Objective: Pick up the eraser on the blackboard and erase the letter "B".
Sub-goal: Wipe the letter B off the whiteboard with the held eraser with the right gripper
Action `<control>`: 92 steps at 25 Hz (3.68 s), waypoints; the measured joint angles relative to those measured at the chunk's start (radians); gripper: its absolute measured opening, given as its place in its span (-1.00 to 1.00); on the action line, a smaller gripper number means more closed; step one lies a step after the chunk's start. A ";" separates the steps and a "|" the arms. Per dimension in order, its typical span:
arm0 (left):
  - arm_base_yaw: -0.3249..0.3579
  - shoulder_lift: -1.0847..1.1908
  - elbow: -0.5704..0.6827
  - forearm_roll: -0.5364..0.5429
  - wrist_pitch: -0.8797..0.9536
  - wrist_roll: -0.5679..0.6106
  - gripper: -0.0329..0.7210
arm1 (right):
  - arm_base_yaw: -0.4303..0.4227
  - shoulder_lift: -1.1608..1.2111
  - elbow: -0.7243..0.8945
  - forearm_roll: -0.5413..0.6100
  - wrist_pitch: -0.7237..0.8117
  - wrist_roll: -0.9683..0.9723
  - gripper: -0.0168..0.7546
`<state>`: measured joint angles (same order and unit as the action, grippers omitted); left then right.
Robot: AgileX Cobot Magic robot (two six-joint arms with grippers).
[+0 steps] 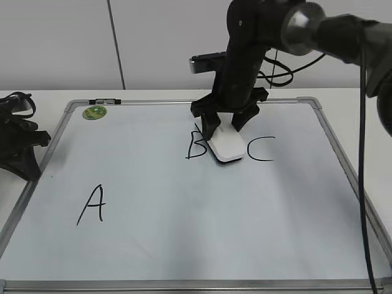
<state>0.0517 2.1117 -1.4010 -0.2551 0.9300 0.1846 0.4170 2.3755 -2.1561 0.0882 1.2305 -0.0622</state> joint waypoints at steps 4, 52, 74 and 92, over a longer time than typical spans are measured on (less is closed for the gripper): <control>0.000 0.000 0.000 0.000 0.000 0.000 -0.88 | 0.000 0.045 -0.016 0.000 0.000 -0.003 0.44; 0.000 0.000 0.000 0.006 0.002 0.000 -0.88 | 0.106 0.111 -0.103 -0.082 -0.048 -0.059 0.44; 0.000 0.000 -0.002 0.008 0.004 0.000 -0.88 | 0.160 0.109 -0.103 -0.109 -0.025 0.001 0.44; 0.000 0.000 -0.002 0.006 0.006 0.000 -0.88 | 0.121 0.109 -0.103 -0.145 -0.025 -0.009 0.44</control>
<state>0.0517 2.1117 -1.4027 -0.2488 0.9360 0.1846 0.5381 2.4846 -2.2589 -0.0572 1.2060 -0.0716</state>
